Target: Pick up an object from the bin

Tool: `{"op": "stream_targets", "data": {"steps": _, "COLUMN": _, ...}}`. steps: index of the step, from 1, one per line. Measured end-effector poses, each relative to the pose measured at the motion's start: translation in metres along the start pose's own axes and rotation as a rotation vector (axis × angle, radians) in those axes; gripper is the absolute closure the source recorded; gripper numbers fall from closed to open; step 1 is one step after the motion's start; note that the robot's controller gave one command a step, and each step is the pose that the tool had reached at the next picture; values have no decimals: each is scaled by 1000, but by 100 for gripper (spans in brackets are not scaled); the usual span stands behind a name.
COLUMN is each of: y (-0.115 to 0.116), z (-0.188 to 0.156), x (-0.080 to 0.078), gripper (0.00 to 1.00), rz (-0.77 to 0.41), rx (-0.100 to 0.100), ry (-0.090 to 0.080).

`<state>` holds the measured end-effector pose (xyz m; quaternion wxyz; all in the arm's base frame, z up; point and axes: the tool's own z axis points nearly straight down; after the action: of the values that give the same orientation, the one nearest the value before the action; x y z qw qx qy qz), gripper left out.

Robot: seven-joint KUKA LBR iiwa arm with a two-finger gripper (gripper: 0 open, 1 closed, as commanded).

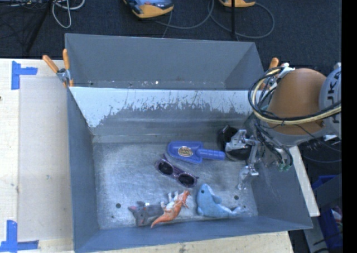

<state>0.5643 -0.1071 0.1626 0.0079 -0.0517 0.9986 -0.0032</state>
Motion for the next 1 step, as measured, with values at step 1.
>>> {"op": "stream_targets", "data": {"steps": 1, "y": 80, "z": 73, "x": -14, "gripper": 0, "rz": 82, "rx": -12, "ry": 18}}
